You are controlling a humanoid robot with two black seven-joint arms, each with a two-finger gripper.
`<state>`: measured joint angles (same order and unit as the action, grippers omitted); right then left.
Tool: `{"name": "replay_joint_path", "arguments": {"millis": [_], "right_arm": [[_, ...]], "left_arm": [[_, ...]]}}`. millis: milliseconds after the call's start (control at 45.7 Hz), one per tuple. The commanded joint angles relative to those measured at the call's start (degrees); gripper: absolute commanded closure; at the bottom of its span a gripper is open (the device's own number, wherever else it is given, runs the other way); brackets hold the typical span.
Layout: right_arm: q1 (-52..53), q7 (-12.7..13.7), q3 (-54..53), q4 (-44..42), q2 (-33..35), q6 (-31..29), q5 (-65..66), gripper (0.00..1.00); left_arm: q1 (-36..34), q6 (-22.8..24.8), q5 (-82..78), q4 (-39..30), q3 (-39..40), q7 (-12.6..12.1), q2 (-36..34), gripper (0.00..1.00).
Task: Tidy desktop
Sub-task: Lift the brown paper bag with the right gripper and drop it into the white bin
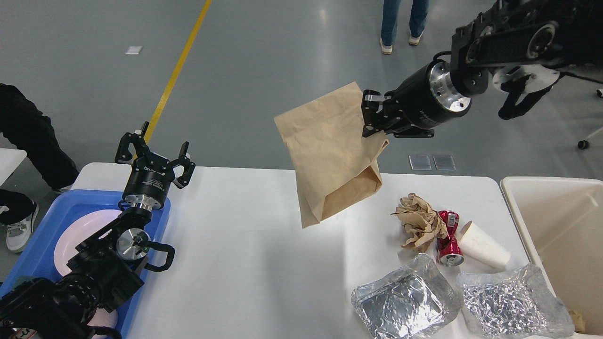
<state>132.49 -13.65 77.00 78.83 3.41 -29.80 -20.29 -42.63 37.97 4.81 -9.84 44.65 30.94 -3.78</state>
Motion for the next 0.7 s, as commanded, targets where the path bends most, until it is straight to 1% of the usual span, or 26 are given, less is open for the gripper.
{"name": "replay_joint_path", "arguments": {"millis": [0,88,175,328,394,482,547,591,635,657,679], "right_arm": [[-4.0,0.1,5.9,-1.7,1.5,6.0,0.3,1.0],[-9.5,0.1,10.5,-4.4,3.8,10.7,0.3,1.0],[-16.6,0.2,14.4,-9.5,7.7,13.7,0.4,1.0],[-30.3,0.6,17.1,-21.3,16.7,18.7,0.6,1.0],[-35.4,0.6,17.6,-24.5,19.3,21.4,0.6,1.0],[-40.8,1.1,17.7,-27.1,21.3,27.2,0.6,1.0],[-45.8,2.6,17.7,-28.5,21.9,33.1,0.3,1.0],[-49.9,4.1,17.6,-30.2,21.9,38.3,-0.6,1.0],[-54.9,5.9,17.3,-32.3,21.9,43.2,-0.8,1.0],[-58.5,7.4,17.2,-34.1,21.9,46.1,-0.8,1.0],[-61.0,8.5,17.0,-35.5,21.9,47.8,-0.8,1.0]], "left_arm": [[0.0,0.0,0.0,0.0,0.0,0.0,0.0,0.03],[0.0,0.0,0.0,0.0,0.0,0.0,0.0,0.03],[0.0,0.0,0.0,0.0,0.0,0.0,0.0,0.03],[0.0,0.0,0.0,0.0,0.0,0.0,0.0,0.03],[0.0,0.0,0.0,0.0,0.0,0.0,0.0,0.03],[0.0,0.0,0.0,0.0,0.0,0.0,0.0,0.03],[0.0,0.1,-0.1,0.0,0.0,0.0,0.0,0.03],[0.0,0.0,0.0,0.0,0.0,0.0,0.0,0.03],[0.0,0.0,0.0,0.0,0.0,0.0,0.0,0.03],[0.0,0.0,-0.1,0.0,0.0,0.0,0.0,0.03],[0.0,0.0,0.0,0.0,0.0,0.0,0.0,0.03]]}}
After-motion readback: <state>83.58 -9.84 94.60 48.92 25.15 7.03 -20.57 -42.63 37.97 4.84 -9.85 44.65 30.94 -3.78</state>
